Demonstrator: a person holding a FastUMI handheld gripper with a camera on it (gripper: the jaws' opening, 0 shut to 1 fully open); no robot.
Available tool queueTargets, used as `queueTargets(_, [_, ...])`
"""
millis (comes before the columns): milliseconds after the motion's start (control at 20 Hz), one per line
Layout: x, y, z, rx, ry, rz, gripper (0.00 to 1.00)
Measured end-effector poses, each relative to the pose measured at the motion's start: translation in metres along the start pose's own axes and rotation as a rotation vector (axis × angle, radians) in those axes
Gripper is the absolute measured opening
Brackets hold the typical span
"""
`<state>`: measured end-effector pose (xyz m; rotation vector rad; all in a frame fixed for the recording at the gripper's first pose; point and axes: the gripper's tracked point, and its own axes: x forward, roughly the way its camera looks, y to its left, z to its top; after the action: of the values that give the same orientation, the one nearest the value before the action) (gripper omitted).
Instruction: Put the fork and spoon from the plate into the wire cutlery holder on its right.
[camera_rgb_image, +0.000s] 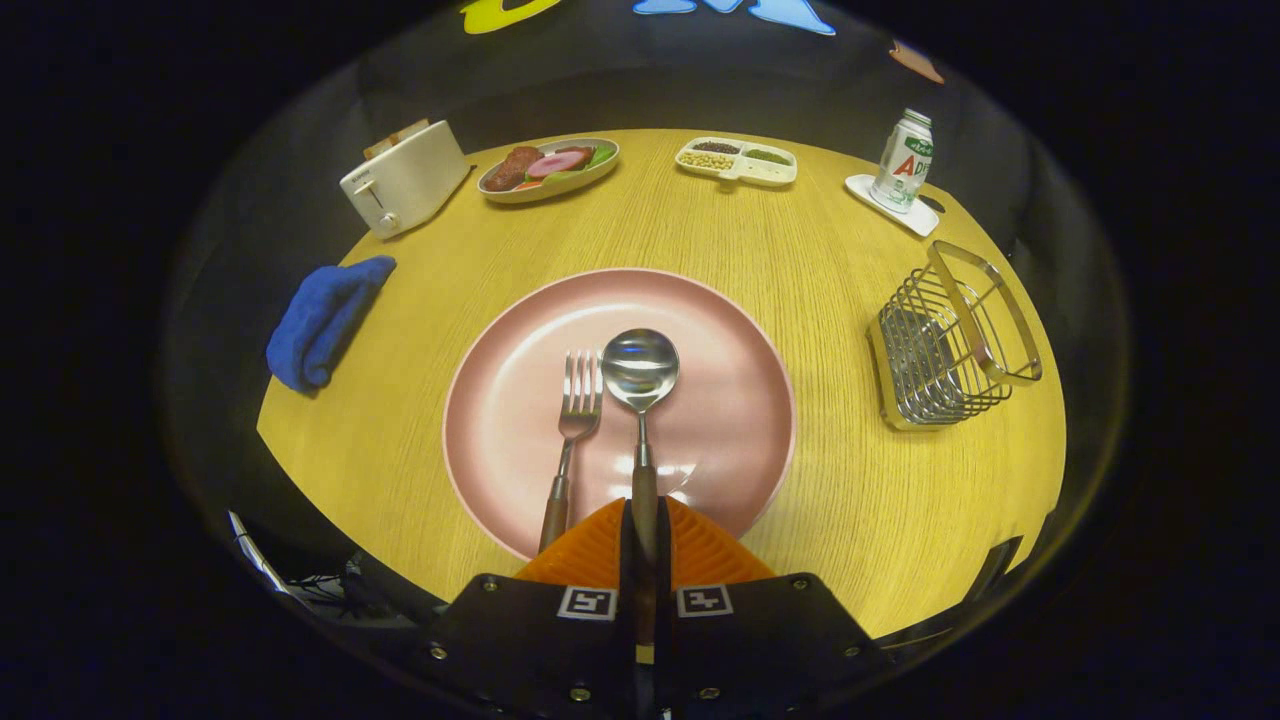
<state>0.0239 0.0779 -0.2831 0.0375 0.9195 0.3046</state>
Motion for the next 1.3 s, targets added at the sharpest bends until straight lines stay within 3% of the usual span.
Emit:
queueTargets(250, [-0.028,-0.022,0.03,0.027,-0.062,-0.002,0.08])
queueTargets(850, [-0.085,-0.119,0.08,0.08,-0.158,-0.119,0.08])
queueTargets(1300, [-0.097,-0.176,0.061,0.03,0.001,-0.192,0.07])
